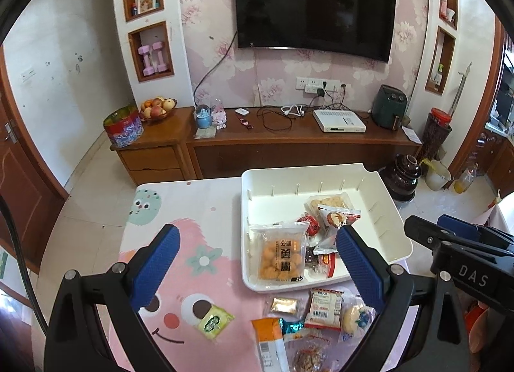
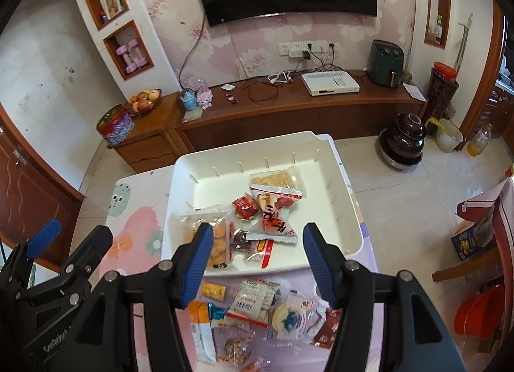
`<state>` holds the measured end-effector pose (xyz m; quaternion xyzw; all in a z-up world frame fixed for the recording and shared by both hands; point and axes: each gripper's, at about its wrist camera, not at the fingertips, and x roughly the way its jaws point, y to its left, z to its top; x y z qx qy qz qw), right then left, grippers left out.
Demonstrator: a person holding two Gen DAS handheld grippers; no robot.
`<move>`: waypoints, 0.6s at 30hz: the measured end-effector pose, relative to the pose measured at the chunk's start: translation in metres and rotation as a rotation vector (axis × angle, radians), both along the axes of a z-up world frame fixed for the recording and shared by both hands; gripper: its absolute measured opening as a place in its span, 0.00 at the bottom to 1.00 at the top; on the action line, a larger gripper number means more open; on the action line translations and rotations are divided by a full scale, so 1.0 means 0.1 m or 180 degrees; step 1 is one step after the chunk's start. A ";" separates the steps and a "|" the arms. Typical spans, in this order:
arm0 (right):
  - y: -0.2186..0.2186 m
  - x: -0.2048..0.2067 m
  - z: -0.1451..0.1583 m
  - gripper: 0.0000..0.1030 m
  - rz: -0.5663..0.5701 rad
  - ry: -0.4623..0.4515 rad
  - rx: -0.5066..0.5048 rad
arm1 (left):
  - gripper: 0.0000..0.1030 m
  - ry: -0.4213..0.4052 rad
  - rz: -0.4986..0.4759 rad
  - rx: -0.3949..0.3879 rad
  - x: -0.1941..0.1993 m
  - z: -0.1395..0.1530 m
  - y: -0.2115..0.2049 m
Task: Organize snacks
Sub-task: 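Withdraw both grippers from the tray back toward the remaining snacks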
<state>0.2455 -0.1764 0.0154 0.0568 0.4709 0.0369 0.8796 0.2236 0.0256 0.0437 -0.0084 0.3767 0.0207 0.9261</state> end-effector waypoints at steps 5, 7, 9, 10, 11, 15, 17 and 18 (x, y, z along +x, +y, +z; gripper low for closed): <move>0.00 -0.29 0.14 0.57 0.0089 -0.0097 0.0046 | 0.95 -0.0120 0.0071 -0.0028 -0.39 0.13 0.11; 0.01 -0.41 0.16 0.57 0.0140 -0.0118 0.0045 | 0.95 -0.0145 0.0107 -0.0033 -0.52 0.15 0.15; 0.04 -0.53 0.16 0.57 0.0211 -0.0134 0.0007 | 0.95 -0.0164 0.0148 -0.0044 -0.68 0.15 0.20; 0.06 -0.60 0.16 0.57 0.0236 -0.0145 -0.0019 | 0.95 -0.0167 0.0164 -0.0048 -0.74 0.15 0.21; 0.07 -0.66 0.15 0.57 0.0263 -0.0150 -0.0048 | 0.95 -0.0168 0.0185 -0.0058 -0.81 0.14 0.24; 0.11 -0.88 0.08 0.57 0.0384 -0.0099 -0.0032 | 0.95 -0.0143 0.0245 -0.0125 -1.04 0.10 0.31; 0.12 -1.00 0.03 0.57 0.0456 -0.0070 -0.0042 | 0.95 -0.0134 0.0267 -0.0159 -1.17 0.06 0.34; 0.12 -1.04 0.01 0.57 0.0477 -0.0064 -0.0052 | 0.95 -0.0126 0.0270 -0.0167 -1.23 0.04 0.35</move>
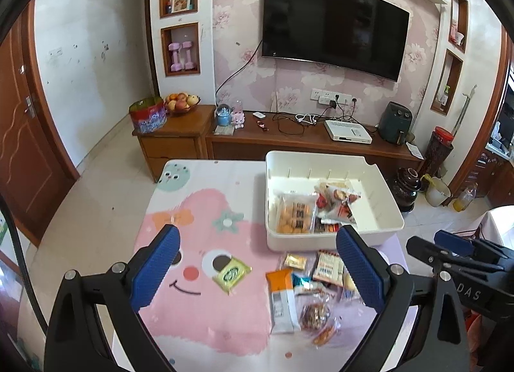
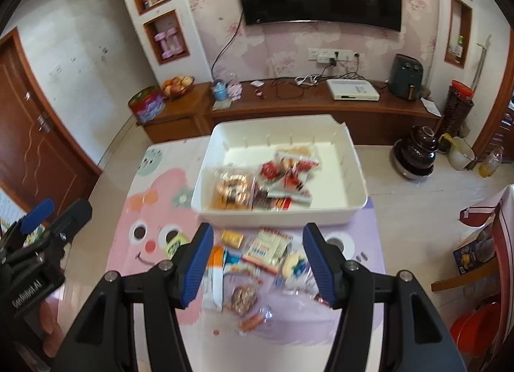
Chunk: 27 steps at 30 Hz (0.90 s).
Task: Organize snacks
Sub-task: 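Withdraw both grippers from the tray back toward the remaining snacks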
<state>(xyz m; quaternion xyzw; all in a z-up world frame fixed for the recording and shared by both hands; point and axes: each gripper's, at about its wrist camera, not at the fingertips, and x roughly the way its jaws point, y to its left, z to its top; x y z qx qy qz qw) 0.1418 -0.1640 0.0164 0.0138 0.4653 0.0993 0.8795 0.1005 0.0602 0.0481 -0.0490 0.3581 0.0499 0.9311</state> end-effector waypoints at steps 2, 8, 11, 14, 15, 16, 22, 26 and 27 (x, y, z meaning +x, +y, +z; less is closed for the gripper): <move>0.00 -0.10 -0.06 0.57 0.0069 0.0023 -0.0007 | 0.95 0.0019 -0.0016 -0.0011 -0.09 -0.05 -0.01; 0.00 -0.31 -0.24 0.57 0.0164 0.0105 -0.0029 | 0.95 0.0173 -0.0052 0.0007 -0.22 -0.31 -0.03; 0.00 -0.36 -0.41 0.57 0.0218 0.0201 -0.0028 | 0.95 0.0306 -0.0051 -0.0040 -0.22 -0.49 -0.04; 0.02 -0.39 -0.62 0.57 0.0260 0.0312 -0.0049 | 0.95 0.0435 -0.0047 -0.0081 -0.20 -0.69 -0.06; 0.03 -0.40 -0.70 0.57 0.0275 0.0354 -0.0050 | 0.95 0.0481 -0.0051 -0.0090 -0.19 -0.76 -0.07; 0.04 -0.39 -0.75 0.57 0.0286 0.0390 -0.0054 | 0.95 0.0514 -0.0055 -0.0097 -0.18 -0.81 -0.08; 0.10 -0.37 -1.12 0.57 0.0356 0.0592 -0.0067 | 0.95 0.0771 -0.0060 -0.0194 -0.01 -1.18 -0.08; 0.15 -0.33 -1.34 0.57 0.0395 0.0684 -0.0054 | 0.95 0.0965 -0.0083 -0.0218 0.12 -1.43 -0.09; 0.15 -0.31 -1.38 0.57 0.0398 0.0706 -0.0055 | 0.95 0.1008 -0.0094 -0.0208 0.15 -1.48 -0.10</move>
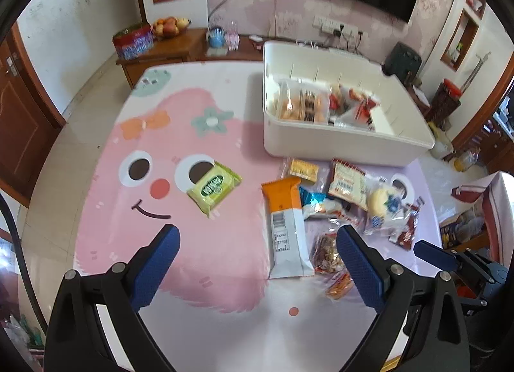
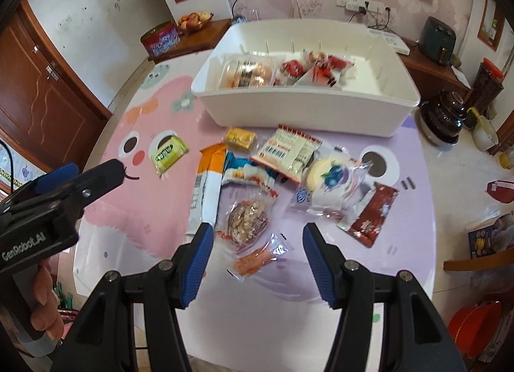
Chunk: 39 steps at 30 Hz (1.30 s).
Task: Organize snacks
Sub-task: 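Withdraw both grippers from the tray back toward the remaining snacks, then grasp the orange-white bar with the left gripper while the right grasps a clear nut bag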
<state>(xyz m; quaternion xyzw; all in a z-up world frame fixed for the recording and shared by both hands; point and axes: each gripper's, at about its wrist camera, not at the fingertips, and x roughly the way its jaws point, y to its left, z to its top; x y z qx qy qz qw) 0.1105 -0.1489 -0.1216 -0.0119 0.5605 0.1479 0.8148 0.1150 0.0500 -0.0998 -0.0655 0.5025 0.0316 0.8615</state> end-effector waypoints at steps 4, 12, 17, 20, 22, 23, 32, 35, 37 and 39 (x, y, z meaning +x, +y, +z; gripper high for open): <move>0.06 0.09 -0.25 0.57 0.0033 0.0107 -0.0020 | 0.95 0.0211 -0.0089 0.0040 0.15 -0.28 -0.05; 0.18 0.25 -0.68 0.54 0.0084 0.0278 -0.0047 | 0.95 0.0613 -0.0192 -0.0066 0.48 -0.81 -0.08; 0.22 0.33 -0.87 0.54 0.0081 0.0360 -0.0042 | 0.94 0.0828 -0.0228 -0.0192 0.65 -1.06 -0.10; 0.24 0.37 -0.91 0.54 0.0092 0.0380 0.0001 | 0.93 0.0907 -0.0247 -0.0237 0.70 -1.15 -0.11; 0.27 0.38 -0.93 0.54 0.0108 0.0390 -0.0003 | 0.91 0.0953 -0.0263 -0.0253 0.73 -1.21 -0.13; 0.29 0.39 -0.95 0.54 0.0117 0.0403 0.0000 | 0.89 0.0974 -0.0275 -0.0262 0.74 -1.23 -0.14; 0.47 0.47 -0.99 0.46 0.0238 0.0274 -0.0049 | 0.58 0.0951 -0.0331 -0.0114 0.77 -1.29 -0.21; 0.47 0.47 -1.00 0.45 0.0232 0.0275 -0.0015 | 0.39 0.0916 -0.0351 -0.0032 0.79 -1.27 -0.25; 0.46 0.48 -1.00 0.44 0.0226 0.0286 0.0013 | 0.37 0.0908 -0.0365 -0.0022 0.81 -1.24 -0.28; 0.42 0.47 -0.99 0.42 0.0226 0.0301 0.0041 | 0.36 0.0898 -0.0352 -0.0033 0.81 -1.23 -0.29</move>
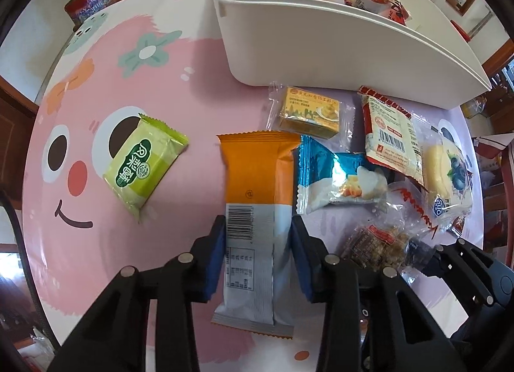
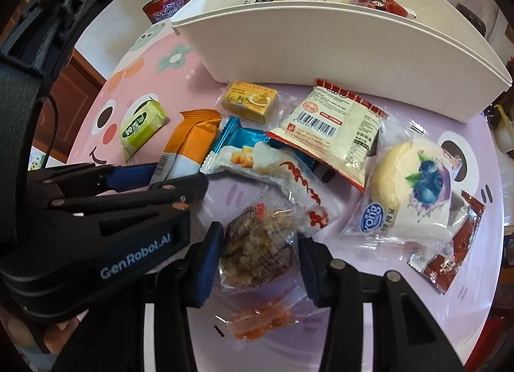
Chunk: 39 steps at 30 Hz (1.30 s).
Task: Organize snacks
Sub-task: 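Grasp the orange-white bar with the left gripper while the right grasps a clear nut bag, then carry the bar and nut bag into the white tray and release both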
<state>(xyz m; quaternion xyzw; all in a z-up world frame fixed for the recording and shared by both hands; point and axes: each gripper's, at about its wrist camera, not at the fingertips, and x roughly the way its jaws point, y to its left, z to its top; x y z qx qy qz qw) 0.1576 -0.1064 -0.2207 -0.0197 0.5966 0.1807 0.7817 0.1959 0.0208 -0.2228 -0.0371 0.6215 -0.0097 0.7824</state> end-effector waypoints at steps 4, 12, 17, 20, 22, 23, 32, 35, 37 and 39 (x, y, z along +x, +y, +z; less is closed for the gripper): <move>-0.05 -0.02 0.03 0.40 0.0003 0.0020 0.0018 | 0.35 0.0019 0.0002 -0.0038 -0.05 0.03 -0.01; -0.19 -0.14 0.12 0.39 -0.0022 0.0029 -0.0029 | 0.35 -0.0018 0.0030 -0.0085 -0.26 0.22 -0.02; -0.23 -0.24 0.33 0.39 0.0019 -0.0070 -0.0019 | 0.35 -0.0126 0.0111 -0.0155 -0.43 0.50 0.06; -0.23 -0.30 0.50 0.39 0.0043 -0.0155 -0.0009 | 0.35 -0.0222 0.0118 -0.0191 -0.50 0.70 0.08; -0.24 -0.32 0.64 0.39 0.0051 -0.0228 0.0012 | 0.35 -0.0315 0.0113 -0.0208 -0.52 0.89 0.09; -0.24 -0.32 0.71 0.39 0.0053 -0.0258 0.0017 | 0.35 -0.0355 0.0109 -0.0217 -0.53 0.95 0.09; -0.29 -0.22 1.47 0.39 0.0012 -0.0741 0.0077 | 0.35 -0.0818 0.0018 -0.0285 -0.36 1.69 0.06; -0.31 -0.14 1.69 0.39 -0.0016 -0.0897 0.0088 | 0.35 -0.0962 -0.0043 -0.0295 -0.26 1.92 0.03; -0.34 -0.06 1.84 0.39 -0.0045 -0.1000 0.0100 | 0.35 -0.1035 -0.0082 -0.0290 -0.17 2.04 0.00; -0.34 0.01 1.94 0.39 -0.0072 -0.1085 0.0092 | 0.35 -0.1108 -0.0131 -0.0270 -0.08 2.15 -0.02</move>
